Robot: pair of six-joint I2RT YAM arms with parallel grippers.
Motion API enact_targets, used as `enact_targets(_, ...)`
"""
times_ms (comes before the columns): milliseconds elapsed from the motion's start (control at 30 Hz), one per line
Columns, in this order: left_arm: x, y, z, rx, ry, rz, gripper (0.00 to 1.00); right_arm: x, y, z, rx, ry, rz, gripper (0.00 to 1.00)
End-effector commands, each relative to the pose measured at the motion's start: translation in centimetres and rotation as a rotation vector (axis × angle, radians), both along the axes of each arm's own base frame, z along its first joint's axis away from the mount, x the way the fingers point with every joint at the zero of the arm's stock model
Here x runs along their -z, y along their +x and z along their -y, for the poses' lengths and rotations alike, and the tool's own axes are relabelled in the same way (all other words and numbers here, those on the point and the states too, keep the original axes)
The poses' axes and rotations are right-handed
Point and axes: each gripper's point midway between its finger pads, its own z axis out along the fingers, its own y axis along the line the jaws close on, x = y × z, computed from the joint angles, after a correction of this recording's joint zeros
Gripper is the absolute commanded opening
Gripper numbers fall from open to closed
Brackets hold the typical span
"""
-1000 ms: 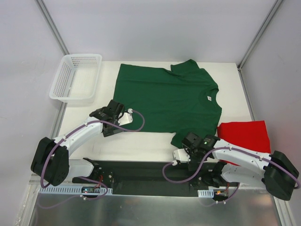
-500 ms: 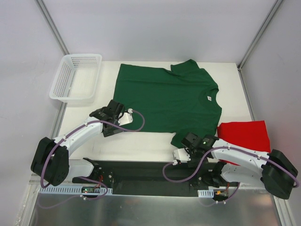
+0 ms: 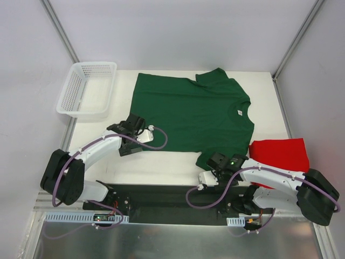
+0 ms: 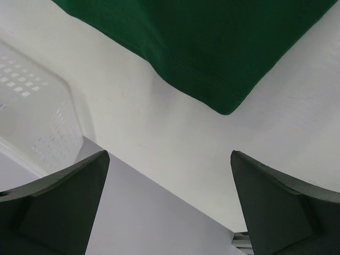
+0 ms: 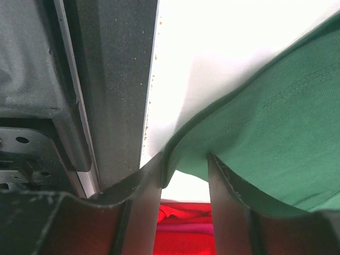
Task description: Fold and stack the t-shirts
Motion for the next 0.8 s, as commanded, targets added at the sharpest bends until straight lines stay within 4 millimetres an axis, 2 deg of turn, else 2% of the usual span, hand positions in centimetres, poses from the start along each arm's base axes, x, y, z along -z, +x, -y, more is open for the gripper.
enact_targets(0, -0.6, 1.6, 0.5, 0.038, 0.017, 0.008, 0.99, -0.2, -0.5, 0.2, -0.002, -0.015, -0.025, 0.41)
enact_targets(67, -0.6, 1.9, 1.1, 0.063, 0.017, 0.000, 0.99, -0.3, -0.5, 0.3, 0.001, -0.015, -0.023, 0.41)
enact_targets(133, -0.1, 1.0, 2.1, 0.139, 0.012, -0.026, 0.98, -0.3, -0.4, 0.3, 0.006, -0.015, -0.020, 0.41)
enact_targets(200, -0.6, 0.2, 3.2, 0.186, -0.010, -0.019, 0.98, -0.3, -0.4, 0.3, 0.006, -0.014, -0.020, 0.42)
enact_targets(233, -0.7, -0.8, 3.1, 0.169, -0.021, -0.055, 0.98, -0.3, -0.4, 0.3, 0.007, -0.017, -0.016, 0.42)
enact_targets(333, -2.1, -3.1, 4.6, 0.143, -0.159, -0.141, 0.99, -0.2, -0.5, 0.4, 0.013, -0.018, -0.019, 0.42)
enact_targets(367, -2.7, -4.3, 5.8, 0.157, -0.241, -0.186, 0.99, -0.1, -0.5, 0.4, 0.014, -0.025, -0.022, 0.42)
enact_targets(467, -4.3, -5.8, 6.9, 0.154, -0.344, -0.234, 0.99, -0.1, -0.5, 0.4, 0.016, -0.036, -0.035, 0.43)
enact_targets(567, -3.1, -6.7, 5.8, 0.164, -0.304, -0.255, 0.99, -0.1, -0.4, 0.3, 0.017, -0.041, -0.035, 0.43)
enact_targets(600, -2.0, -7.3, 5.0, 0.160, -0.269, -0.278, 0.99, -0.1, -0.4, 0.3, 0.018, -0.044, -0.039, 0.43)
enact_targets(767, 0.8, -8.3, 3.7, 0.168, -0.221, -0.334, 0.99, -0.2, -0.6, 0.1, 0.025, -0.035, -0.050, 0.43)
